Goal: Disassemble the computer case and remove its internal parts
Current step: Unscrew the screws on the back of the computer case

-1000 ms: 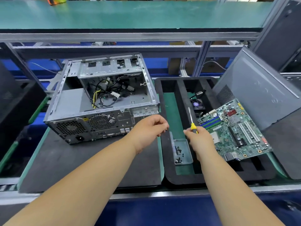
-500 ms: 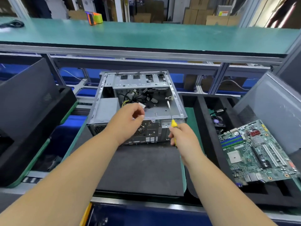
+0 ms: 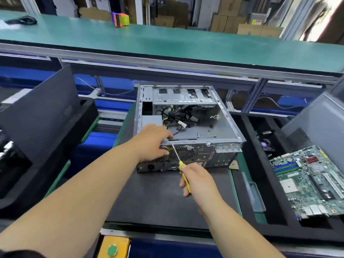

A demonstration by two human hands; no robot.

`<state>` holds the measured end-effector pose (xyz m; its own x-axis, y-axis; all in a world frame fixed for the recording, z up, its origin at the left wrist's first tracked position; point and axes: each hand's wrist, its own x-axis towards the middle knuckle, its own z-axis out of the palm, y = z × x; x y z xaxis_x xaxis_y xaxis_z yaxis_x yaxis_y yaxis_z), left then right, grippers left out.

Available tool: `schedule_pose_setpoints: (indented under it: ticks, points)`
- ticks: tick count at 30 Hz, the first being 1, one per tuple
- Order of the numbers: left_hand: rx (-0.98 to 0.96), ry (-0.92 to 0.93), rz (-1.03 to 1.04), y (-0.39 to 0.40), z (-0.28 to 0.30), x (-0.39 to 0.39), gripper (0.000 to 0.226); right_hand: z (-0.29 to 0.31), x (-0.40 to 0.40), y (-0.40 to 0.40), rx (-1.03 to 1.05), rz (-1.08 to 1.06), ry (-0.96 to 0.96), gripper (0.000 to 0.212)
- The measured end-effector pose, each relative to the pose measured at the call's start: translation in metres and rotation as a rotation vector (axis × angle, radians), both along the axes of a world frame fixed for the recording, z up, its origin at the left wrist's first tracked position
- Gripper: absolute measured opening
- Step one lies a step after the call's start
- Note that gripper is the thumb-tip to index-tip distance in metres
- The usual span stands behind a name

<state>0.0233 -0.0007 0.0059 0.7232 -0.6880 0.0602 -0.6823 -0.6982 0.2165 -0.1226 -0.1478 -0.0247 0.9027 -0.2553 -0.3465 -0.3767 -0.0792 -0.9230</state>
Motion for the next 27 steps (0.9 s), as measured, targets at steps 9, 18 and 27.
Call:
schedule_pose_setpoints:
  ticks: [9,18,27]
  points:
    - [-0.128,0.055,-0.01,0.004,-0.016,0.01,0.039,-0.007,-0.006,0.022,-0.021,-0.069,0.084,0.026]
    - [-0.151,0.042,-0.012,0.004,-0.017,0.009,0.034,-0.003,-0.003,0.029,-0.011,-0.107,0.105,0.03]
    - [-0.148,0.02,-0.012,0.003,-0.017,0.008,0.03,0.0,-0.003,0.033,-0.027,-0.147,0.101,0.03]
